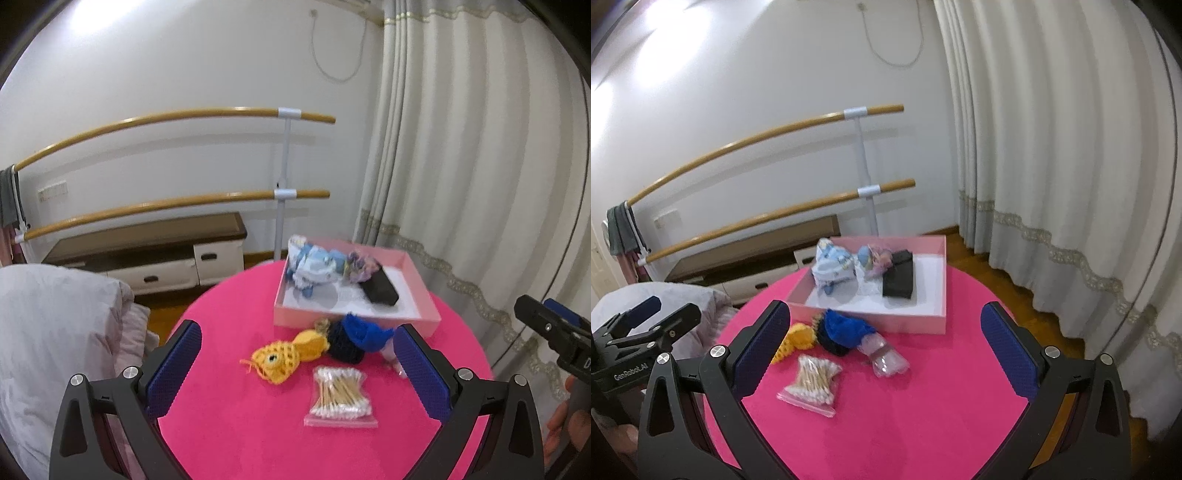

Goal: Organize soft objects
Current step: 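Withdraw both tools from the box and hold above the table, then grasp the cotton swab bag with the left tool while the right tool grasps the banded clear plastic bag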

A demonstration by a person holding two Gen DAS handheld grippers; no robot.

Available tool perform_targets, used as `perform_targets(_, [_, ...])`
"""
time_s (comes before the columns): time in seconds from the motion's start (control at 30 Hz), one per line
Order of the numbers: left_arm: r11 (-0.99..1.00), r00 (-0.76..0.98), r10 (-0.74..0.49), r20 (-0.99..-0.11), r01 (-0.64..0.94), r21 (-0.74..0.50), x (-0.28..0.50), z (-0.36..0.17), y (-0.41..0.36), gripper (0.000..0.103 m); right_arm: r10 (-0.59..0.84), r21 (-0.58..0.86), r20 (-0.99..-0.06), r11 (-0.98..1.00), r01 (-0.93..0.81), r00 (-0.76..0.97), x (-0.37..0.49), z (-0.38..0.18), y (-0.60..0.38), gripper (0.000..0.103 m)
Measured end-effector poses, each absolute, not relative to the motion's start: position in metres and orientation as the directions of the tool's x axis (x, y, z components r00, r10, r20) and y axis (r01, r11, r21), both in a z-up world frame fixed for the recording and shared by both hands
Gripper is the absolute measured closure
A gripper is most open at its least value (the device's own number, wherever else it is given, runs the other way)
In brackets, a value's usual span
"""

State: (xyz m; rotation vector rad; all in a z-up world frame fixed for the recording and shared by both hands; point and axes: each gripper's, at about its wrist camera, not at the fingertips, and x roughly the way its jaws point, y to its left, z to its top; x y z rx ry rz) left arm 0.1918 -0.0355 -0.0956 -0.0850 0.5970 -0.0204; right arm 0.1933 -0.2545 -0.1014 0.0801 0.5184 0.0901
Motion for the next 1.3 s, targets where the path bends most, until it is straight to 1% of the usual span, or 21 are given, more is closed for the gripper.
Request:
perform_targets(0.23, [0.996, 0.766, -0.064, -0.639, 0.006, -0.092, 0.218, -0.128, -0.041, 0.000, 0.110, 0.102, -0.578, 0.993, -0.062, 0.809, 0.214, -0.138, -0.261, 0.000])
perform_targets(0.43, [0.996, 0.726, -0.074, -0.684, 0.017, -0.090, 0.241, -0.158, -0.051, 0.000, 0.115, 0.113, -0.621, 0.992, -0.057, 0.775, 0.227, -0.160, -0.268, 0.000])
perform_targets(0.73, [0.995, 0.664, -0.087, -0.743, 0.028, -0.091, 0.269, -0.202, -0.064, 0.000, 0.124, 0.131, -0.665, 0.990, -0.049, 0.736, 0.247, -0.185, -0.275, 0.000])
perform_targets(1.13, [0.997, 0.567, -0.074, -0.820, 0.040, -0.062, 0.312, -0.264, -0.084, 0.000, 0.142, 0.147, -0.700, 0.988, -0.053, 0.699, 0.264, -0.206, -0.279, 0.000])
perform_targets(1.3, [0.995, 0.559, -0.095, -0.824, 0.044, -0.085, 0.324, -0.278, -0.085, 0.000, 0.155, 0.148, -0.715, 0.987, -0.070, 0.681, 0.273, -0.215, -0.275, 0.000])
